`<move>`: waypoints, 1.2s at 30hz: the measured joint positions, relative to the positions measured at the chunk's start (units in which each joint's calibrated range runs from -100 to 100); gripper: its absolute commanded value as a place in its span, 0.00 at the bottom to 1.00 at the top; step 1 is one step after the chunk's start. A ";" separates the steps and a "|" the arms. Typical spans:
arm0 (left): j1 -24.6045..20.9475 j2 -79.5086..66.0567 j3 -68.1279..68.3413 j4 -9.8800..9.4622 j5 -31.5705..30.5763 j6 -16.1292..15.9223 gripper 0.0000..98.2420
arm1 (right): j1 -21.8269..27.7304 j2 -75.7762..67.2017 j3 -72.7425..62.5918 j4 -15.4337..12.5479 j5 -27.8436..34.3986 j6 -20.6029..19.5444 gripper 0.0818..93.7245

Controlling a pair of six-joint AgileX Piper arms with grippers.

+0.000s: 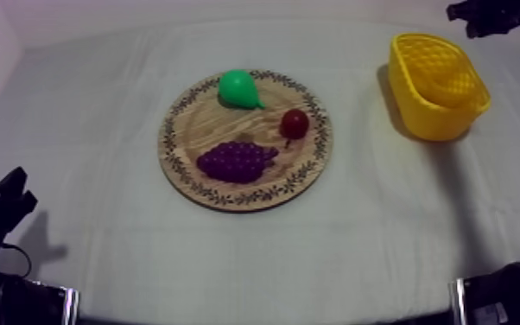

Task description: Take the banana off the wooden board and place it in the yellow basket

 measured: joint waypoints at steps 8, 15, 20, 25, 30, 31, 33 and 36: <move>0.00 0.00 0.00 0.00 0.00 0.00 0.00 | -0.49 -16.32 14.53 -0.97 -12.09 -2.41 0.07; 0.00 0.00 0.00 0.00 0.00 0.00 0.00 | -0.57 -31.46 30.60 -4.90 -25.07 -1.84 0.04; 0.00 0.00 0.00 0.00 0.00 0.00 0.00 | -1.15 -43.36 43.53 -9.95 -32.67 1.48 0.03; 0.00 0.00 0.00 0.00 0.02 0.00 0.00 | -1.49 -55.74 56.19 -14.81 -34.82 6.17 0.03; 0.00 0.00 0.00 0.00 0.02 0.00 0.00 | -1.69 -66.91 67.81 -15.83 -33.26 9.14 0.01; 0.00 0.00 0.00 0.00 0.02 0.00 0.00 | -1.78 -69.04 69.40 -15.62 -32.70 9.40 0.01; 0.00 0.00 0.00 0.00 0.02 0.00 0.00 | -1.92 -73.04 73.17 -15.10 -31.71 9.40 0.00; 0.00 0.00 0.00 0.00 0.02 0.00 0.00 | -1.75 -78.33 78.01 -14.23 -30.52 8.12 0.00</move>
